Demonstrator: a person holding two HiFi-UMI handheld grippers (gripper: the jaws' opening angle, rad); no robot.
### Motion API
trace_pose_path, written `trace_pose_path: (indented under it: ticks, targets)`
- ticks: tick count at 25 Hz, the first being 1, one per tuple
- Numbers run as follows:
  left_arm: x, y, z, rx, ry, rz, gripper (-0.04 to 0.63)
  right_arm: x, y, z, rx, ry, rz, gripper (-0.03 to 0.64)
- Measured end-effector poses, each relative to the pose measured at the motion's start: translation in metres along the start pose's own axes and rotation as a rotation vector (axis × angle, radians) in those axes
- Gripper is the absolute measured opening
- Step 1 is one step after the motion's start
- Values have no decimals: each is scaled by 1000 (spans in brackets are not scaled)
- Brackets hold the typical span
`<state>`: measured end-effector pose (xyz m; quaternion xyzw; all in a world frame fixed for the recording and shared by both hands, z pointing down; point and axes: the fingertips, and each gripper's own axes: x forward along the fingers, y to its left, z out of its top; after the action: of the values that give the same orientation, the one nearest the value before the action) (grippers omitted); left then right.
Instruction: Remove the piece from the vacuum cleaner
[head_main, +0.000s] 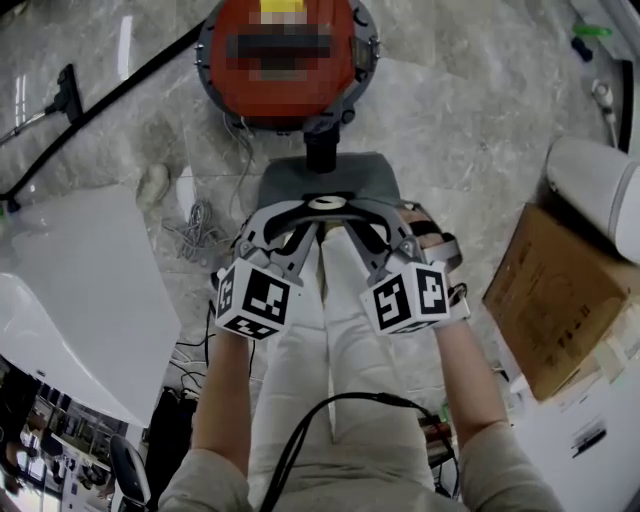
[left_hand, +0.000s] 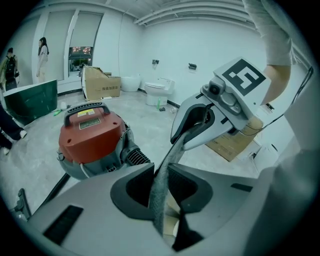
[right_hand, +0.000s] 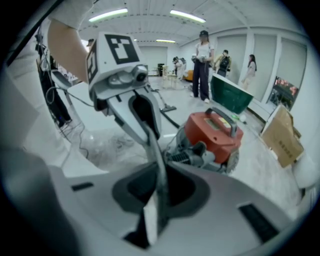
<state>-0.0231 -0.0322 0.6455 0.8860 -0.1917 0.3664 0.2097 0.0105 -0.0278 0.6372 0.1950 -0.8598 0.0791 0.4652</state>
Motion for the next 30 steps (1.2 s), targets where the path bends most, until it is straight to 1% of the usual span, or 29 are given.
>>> trace_pose_path:
  ticks: [5, 12, 18, 24, 30]
  targets:
    - [-24, -12, 19, 13, 4, -14, 91, -30, 4, 16, 31, -19, 10, 54]
    - [-65, -29, 56, 43, 4, -18, 91, -77, 3, 43, 54, -44, 21, 54]
    - [-99, -46, 79, 48, 16, -34, 91, -116, 10, 67, 83, -57, 41, 54]
    - [-129, -53, 111, 40, -6, -43, 91, -153, 2, 93, 51, -76, 36, 54]
    - [-160, -62, 140, 37, -35, -27, 91, -190, -2, 117, 10, -88, 20, 54]
